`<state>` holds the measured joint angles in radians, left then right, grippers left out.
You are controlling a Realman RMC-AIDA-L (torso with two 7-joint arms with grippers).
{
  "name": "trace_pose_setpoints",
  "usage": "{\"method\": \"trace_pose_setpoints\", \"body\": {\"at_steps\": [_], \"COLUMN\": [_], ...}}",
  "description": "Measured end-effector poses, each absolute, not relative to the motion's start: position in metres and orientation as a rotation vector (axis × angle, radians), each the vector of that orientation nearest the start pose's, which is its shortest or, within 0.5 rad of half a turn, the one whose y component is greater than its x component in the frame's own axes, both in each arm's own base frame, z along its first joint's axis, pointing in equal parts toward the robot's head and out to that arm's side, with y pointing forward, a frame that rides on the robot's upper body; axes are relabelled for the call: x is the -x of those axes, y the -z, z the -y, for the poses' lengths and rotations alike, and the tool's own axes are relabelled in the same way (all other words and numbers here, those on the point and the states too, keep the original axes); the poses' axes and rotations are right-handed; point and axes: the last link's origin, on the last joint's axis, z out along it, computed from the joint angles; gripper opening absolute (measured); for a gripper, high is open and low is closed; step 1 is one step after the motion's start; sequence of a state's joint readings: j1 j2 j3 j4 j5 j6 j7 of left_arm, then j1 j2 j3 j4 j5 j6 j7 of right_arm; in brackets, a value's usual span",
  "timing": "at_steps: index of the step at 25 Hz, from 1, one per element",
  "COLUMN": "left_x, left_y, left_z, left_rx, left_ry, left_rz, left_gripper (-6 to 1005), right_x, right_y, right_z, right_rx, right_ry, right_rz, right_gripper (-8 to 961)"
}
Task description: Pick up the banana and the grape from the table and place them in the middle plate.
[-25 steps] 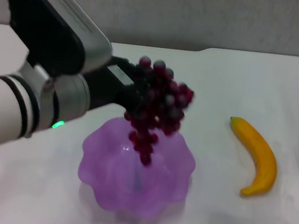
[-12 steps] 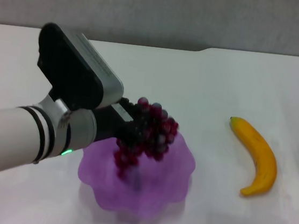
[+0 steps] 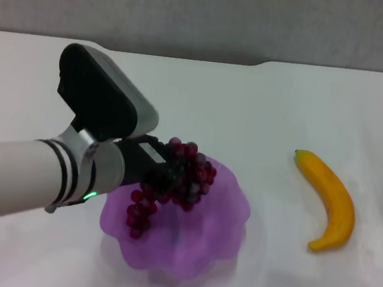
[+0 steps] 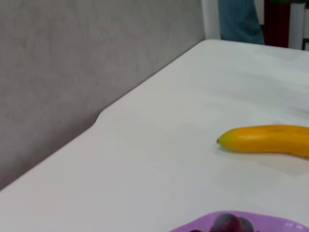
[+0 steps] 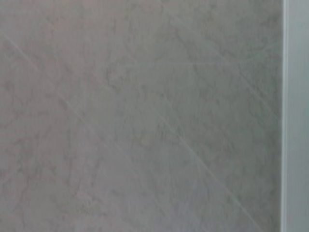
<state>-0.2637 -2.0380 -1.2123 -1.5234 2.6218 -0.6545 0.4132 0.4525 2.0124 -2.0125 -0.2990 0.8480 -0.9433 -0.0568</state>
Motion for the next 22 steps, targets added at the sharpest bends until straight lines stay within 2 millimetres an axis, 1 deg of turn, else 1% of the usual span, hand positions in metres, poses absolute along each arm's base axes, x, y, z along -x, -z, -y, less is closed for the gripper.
{"method": "trace_pose_setpoints", "body": {"at_steps": [2,8,13,18,22], "left_x": [0.161,0.166,0.164,0.157,0.159], "left_y": [0.053,0.053,0.047,0.037,0.032], "left_z": [-0.342,-0.350,-0.353,-0.358,-0.364], "left_rx": [2.358,2.330,2.295,2.252,2.203], "left_ry": [0.063,0.040,0.045,0.092,0.169], "left_rz": [0.528,0.577,0.574,0.518,0.515], "left_gripper": [165,373,622,716,791], "right_x": [-0.343,-0.343,-0.343,-0.345,-0.344], "right_y": [-0.030,-0.030,-0.031,-0.031,-0.031], "right_z": [-0.370,-0.370,-0.369,-0.369,-0.370], "right_rx": [1.429,1.429,1.428,1.428,1.428], "right_ry": [-0.529,-0.529,-0.527,-0.523,-0.526], "right_rz": [-0.559,-0.558,-0.559,-0.560,-0.559], "right_gripper": [882,882,882,882,882]}}
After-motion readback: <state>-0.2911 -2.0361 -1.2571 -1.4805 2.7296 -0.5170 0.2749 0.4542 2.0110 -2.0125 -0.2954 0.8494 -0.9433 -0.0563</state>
